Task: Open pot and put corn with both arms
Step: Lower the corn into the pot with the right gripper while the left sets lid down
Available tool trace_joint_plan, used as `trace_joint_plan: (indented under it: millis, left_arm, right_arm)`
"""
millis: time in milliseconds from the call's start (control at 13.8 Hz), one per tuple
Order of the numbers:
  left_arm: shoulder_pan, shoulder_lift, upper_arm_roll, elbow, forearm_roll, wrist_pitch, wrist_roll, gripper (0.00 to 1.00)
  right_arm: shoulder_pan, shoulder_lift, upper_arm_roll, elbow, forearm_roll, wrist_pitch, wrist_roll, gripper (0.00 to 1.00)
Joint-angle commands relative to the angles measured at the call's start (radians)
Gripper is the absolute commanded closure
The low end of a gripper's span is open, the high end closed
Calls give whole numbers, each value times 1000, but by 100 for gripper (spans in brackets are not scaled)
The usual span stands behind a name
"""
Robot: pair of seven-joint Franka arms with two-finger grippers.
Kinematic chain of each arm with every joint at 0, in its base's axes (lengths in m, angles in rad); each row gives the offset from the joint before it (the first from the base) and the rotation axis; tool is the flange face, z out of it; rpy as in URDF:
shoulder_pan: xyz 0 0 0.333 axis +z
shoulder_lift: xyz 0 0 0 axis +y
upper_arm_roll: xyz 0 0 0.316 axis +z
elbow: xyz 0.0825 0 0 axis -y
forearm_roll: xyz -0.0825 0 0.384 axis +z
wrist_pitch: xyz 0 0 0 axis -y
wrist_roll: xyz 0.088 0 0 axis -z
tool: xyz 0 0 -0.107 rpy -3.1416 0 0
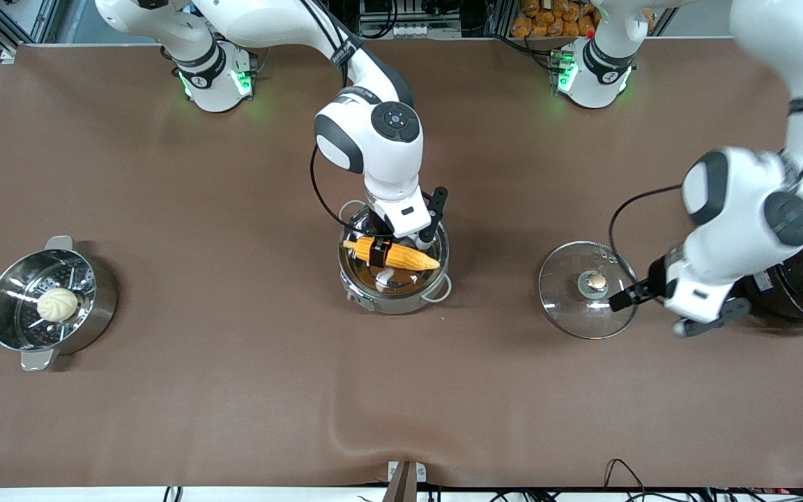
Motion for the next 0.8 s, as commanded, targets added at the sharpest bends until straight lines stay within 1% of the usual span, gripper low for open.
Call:
trace_joint_plan:
  millis: [0,217,361,506,578,723]
  left_arm:
    - [-1,-69,-10,27,24,-72,54,0]
    - [2,-162,-10,33,28,-164,89,0]
    - [8,-204,4,67,28,-252,97,0]
    - [19,-210,19,143,28,-371,123,0]
    - [40,-216,21,181,28,-405,140,0]
    - [85,-233,18,194,24,-439,204,0]
  right_arm:
    - [-33,-63,3,2,-22,-96,-5,0]
    - [-90,-139,4,2,-2,-217,11,0]
    - [-135,-181,3,2,1,-267,8,0]
    - [-197,-210,6,2,15,-301,-5,0]
    - [-221,-227,6,1,20,-320,-6,0]
    - [-307,-267,6,1,20,-374,-6,0]
